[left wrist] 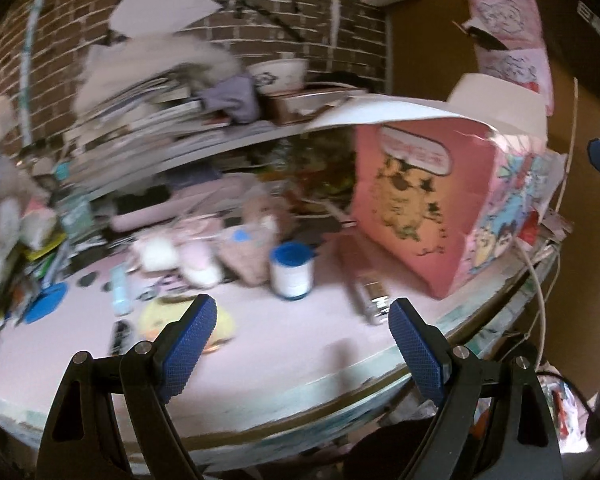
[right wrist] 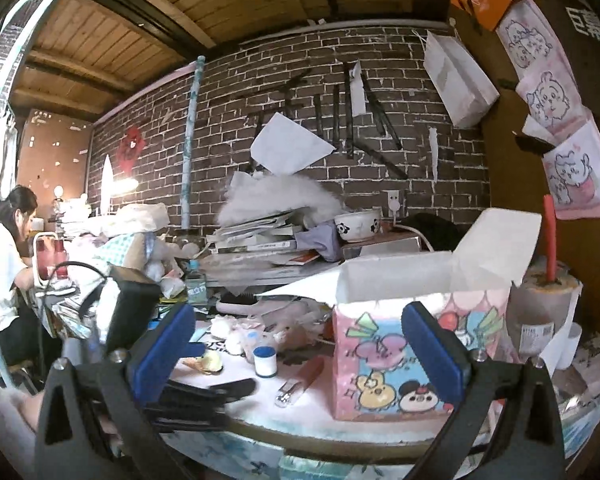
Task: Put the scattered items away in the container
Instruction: 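Reach the left gripper to the silver tube with pink cap and grasp it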
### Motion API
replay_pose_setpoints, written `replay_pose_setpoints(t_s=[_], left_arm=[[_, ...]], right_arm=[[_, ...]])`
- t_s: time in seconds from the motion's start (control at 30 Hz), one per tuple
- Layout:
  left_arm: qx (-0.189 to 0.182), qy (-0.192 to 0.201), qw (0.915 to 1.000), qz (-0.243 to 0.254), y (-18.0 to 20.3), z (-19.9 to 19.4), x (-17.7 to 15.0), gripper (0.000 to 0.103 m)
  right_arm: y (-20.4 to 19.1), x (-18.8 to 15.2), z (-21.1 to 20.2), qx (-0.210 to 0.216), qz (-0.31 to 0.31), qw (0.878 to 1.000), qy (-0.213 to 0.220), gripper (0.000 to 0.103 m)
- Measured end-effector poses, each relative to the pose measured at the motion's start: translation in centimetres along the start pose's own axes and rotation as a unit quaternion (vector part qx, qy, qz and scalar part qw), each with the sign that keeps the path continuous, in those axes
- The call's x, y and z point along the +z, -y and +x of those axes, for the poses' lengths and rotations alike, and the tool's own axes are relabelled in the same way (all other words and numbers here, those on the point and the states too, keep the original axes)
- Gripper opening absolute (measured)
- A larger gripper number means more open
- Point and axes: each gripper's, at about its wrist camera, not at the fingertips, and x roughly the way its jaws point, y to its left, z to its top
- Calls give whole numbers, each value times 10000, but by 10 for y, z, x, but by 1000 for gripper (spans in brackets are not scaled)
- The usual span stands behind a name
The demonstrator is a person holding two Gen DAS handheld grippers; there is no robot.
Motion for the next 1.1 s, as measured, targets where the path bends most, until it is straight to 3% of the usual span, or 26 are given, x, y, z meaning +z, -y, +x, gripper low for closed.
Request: replay_pose_setpoints(t_s=[0.13, 0.33, 0.5, 0.63, 0.8, 0.87, 1.1], left_arm=[[-300, -8, 9995, 31, 15, 13, 6, 86], [-419, -110, 9990, 119, 31, 35, 11, 86], [-433, -197, 9987, 168, 38, 48, 12, 85], [-453, -334, 9982, 185, 40, 58, 12, 74], [-339, -404, 9984, 199, 40, 67, 9, 72], [-372, -401, 9984, 142, 37, 69, 9, 59], [-347, -337, 9988, 67, 28, 69, 11, 36]], right_arm=[[13, -4, -2, -23, 302, 9995, -59, 103], [24, -2, 5, -227, 367, 9989, -175, 103], [31, -1, 10, -254, 508, 9981, -230, 103], [33, -3, 14, -211, 553, 9979, -273, 103], [35, -5, 17, -171, 623, 9975, -296, 103], [36, -6, 19, -157, 652, 9973, -314, 103], [37, -7, 20, -139, 721, 9968, -312, 103]])
